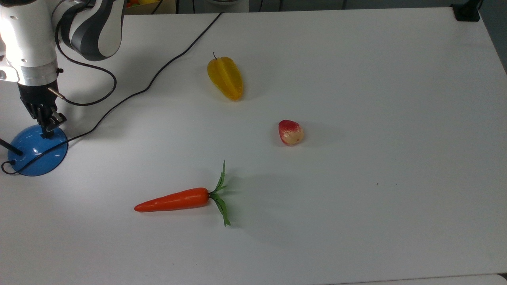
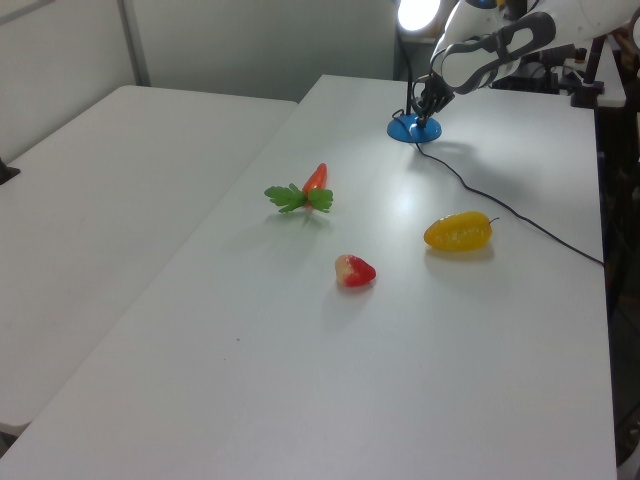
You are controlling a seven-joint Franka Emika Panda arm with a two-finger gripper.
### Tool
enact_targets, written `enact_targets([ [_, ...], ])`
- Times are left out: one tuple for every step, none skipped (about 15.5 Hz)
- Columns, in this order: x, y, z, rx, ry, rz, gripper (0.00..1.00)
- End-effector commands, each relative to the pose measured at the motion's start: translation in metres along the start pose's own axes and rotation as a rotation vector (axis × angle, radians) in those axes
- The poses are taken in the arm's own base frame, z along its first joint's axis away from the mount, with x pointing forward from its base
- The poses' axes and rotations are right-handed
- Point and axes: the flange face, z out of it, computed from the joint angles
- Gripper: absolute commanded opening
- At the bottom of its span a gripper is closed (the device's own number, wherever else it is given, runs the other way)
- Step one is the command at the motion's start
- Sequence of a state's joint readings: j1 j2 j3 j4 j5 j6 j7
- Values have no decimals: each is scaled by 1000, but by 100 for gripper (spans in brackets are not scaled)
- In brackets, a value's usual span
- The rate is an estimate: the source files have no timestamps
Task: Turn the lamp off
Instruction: 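Press down on the switch on the blue lamp base with the gripper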
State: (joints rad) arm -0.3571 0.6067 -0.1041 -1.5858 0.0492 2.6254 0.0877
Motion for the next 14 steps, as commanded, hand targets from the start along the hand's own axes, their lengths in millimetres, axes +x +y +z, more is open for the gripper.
enact_targets([
  [1,0,3,-6,22,13,0],
  [2,1,2,-6,24,14,0],
  [2,1,2,-6,25,14,0],
  [2,2,3,-7,24,16,0],
  [2,3,2,-7,25,17,0],
  [2,3,2,-7,24,17,0],
  [2,5,2,-8,24,18,0],
  [2,5,2,-8,24,18,0],
  [2,5,2,-7,24,21,0],
  [2,5,2,-7,24,21,0],
  [2,5,2,-6,24,22,0],
  [2,6,3,-7,24,24,0],
  [2,7,3,-8,24,25,0],
  [2,7,3,-8,24,24,0],
])
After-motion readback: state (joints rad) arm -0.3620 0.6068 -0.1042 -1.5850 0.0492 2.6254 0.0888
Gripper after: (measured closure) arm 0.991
